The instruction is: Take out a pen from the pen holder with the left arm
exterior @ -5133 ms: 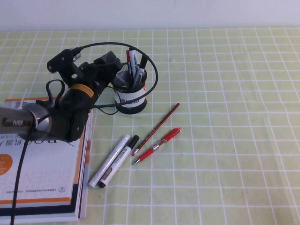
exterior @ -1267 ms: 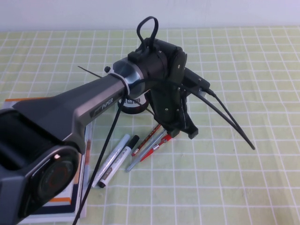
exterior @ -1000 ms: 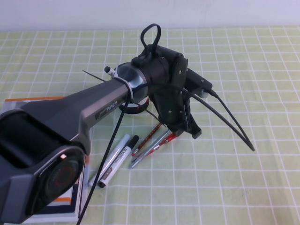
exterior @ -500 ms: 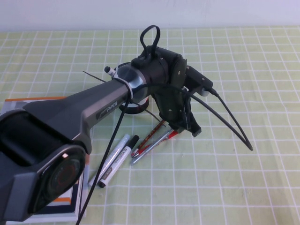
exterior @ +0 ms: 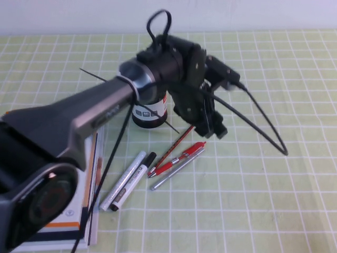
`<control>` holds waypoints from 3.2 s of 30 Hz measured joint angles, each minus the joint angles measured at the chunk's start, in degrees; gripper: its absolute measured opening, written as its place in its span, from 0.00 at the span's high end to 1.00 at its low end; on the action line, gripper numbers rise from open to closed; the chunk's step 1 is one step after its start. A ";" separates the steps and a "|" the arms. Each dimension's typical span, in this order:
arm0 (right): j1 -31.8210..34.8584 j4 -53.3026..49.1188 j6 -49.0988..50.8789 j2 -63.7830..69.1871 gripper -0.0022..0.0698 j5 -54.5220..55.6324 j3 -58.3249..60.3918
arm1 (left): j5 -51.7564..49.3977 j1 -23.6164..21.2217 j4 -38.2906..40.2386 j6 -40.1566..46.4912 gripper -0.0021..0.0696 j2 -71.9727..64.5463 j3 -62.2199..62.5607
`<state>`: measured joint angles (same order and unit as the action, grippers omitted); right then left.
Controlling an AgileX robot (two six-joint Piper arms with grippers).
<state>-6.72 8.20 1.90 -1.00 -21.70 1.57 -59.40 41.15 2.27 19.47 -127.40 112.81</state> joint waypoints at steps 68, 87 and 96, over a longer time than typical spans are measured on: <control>0.00 0.00 0.00 0.00 0.99 0.00 0.00 | 48.10 -12.34 -2.92 -15.08 0.97 103.87 -94.83; 0.00 0.00 0.00 0.00 0.99 0.00 0.00 | 49.30 -33.30 4.14 -15.08 0.97 127.78 -114.08; 0.00 0.00 0.00 0.00 0.99 0.00 0.00 | 42.15 -33.30 2.95 -15.08 0.97 127.80 -114.16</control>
<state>-6.72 8.20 1.90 -1.00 -21.70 1.57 -17.25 7.85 5.22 4.38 0.41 -1.35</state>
